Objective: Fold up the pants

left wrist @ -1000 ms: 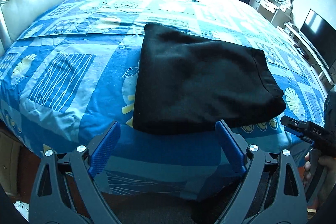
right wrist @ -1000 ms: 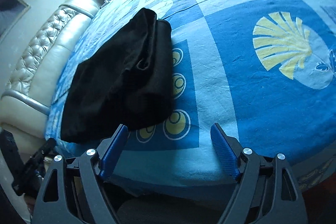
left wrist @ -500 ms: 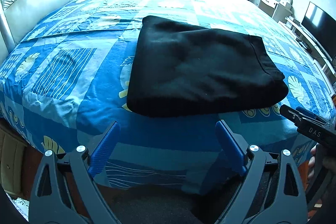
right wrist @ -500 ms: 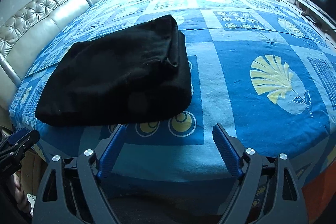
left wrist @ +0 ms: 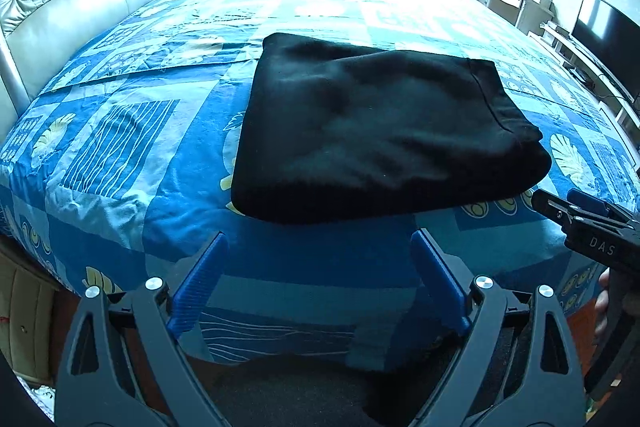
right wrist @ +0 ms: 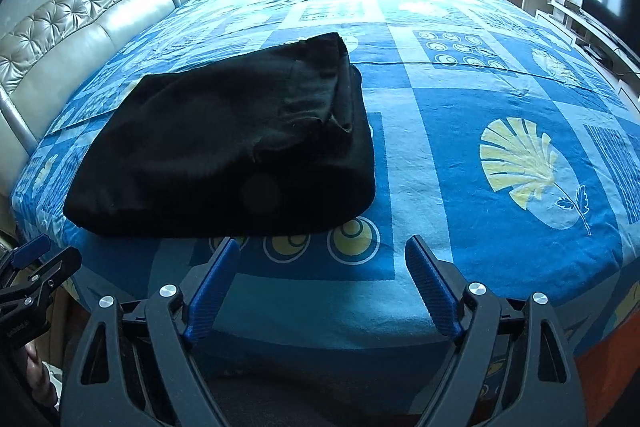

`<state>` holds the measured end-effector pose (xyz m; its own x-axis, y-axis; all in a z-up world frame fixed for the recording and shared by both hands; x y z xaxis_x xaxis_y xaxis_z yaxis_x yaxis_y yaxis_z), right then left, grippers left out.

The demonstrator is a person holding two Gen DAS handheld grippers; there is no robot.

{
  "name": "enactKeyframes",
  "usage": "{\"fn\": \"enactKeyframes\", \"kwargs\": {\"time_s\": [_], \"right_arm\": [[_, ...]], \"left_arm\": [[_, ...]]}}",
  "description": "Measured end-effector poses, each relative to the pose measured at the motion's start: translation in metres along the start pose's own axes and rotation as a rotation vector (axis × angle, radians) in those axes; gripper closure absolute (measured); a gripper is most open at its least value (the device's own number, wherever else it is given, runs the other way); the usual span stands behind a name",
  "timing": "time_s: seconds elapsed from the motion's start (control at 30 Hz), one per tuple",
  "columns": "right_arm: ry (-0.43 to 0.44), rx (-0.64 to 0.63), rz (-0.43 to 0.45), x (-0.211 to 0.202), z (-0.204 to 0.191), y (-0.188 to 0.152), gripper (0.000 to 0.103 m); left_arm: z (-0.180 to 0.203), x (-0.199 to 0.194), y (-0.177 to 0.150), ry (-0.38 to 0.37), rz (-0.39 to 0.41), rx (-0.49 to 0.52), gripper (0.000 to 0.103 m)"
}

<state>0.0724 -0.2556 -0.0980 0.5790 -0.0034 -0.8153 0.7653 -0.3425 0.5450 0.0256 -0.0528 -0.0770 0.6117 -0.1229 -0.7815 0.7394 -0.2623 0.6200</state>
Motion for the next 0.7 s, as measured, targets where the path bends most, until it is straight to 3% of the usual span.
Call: {"fn": "enactKeyframes", "kwargs": {"time_s": [0.7], "right_arm": [[0.012,-0.017,-0.034,0.004,-0.006,-0.010,0.019]], "left_arm": [[-0.011,-0.009,0.008,0.057,0.032,-0.033,0.006]]}}
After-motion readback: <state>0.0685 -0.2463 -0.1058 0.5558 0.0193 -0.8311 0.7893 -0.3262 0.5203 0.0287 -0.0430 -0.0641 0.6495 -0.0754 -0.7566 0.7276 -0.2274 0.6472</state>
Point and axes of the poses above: each gripper's, at about its wrist camera, not at the fingertips, and x roughly the way its jaws point, z to its right, y to its top, the point moved 4 cm from there along x, roughly the way its jaws point, and after that the axes turned 12 degrees about x, right-handed, at the moved point
